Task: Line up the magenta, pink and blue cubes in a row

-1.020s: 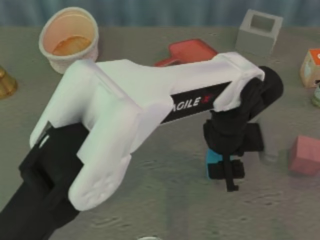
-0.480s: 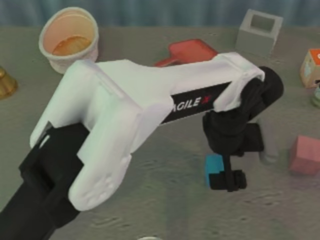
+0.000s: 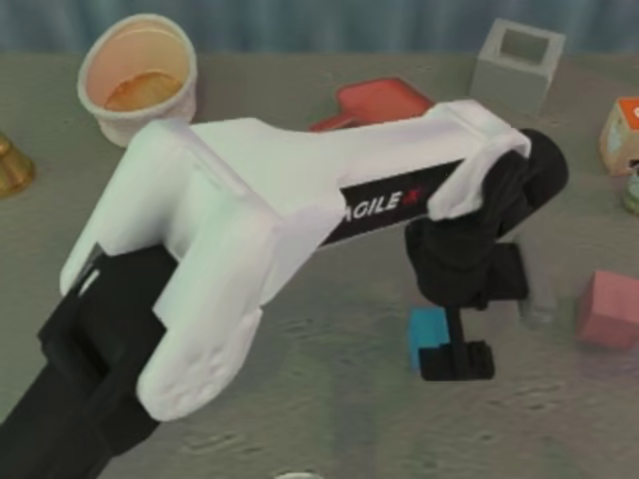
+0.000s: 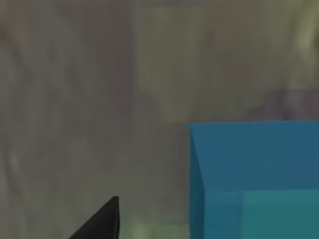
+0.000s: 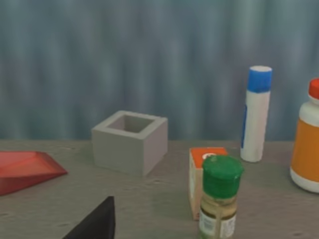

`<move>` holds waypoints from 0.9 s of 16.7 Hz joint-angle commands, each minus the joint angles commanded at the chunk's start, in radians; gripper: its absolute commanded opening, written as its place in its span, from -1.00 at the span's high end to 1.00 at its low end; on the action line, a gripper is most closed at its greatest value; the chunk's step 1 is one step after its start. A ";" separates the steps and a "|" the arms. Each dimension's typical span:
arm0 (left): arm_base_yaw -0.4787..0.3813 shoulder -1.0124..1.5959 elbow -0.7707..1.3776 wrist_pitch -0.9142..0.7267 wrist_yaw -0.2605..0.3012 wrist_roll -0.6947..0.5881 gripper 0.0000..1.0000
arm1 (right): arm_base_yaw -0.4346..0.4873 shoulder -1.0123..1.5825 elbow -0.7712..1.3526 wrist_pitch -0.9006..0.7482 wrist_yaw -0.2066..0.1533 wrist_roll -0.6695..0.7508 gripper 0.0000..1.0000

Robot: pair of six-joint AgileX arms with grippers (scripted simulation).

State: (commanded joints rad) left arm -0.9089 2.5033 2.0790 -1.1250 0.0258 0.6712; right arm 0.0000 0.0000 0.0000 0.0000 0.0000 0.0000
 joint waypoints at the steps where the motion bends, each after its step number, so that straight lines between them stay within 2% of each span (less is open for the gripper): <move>1: 0.003 -0.003 0.023 -0.024 0.000 -0.001 -1.00 | 0.000 0.000 0.000 0.000 0.000 0.000 -1.00; 7: 0.020 -0.036 0.182 -0.222 -0.001 0.000 -1.00 | 0.000 0.000 0.000 0.000 0.000 0.000 -1.00; 12: 0.015 -0.035 0.186 -0.225 -0.001 0.000 -1.00 | 0.000 0.000 0.000 0.000 0.000 0.000 -1.00; 15: 0.043 -0.095 0.130 -0.189 -0.004 -0.016 -1.00 | 0.006 0.043 0.042 -0.029 -0.002 -0.035 -1.00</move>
State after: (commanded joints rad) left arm -0.8661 2.4083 2.2092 -1.3145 0.0218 0.6549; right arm 0.0062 0.0434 0.0422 -0.0290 -0.0022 -0.0349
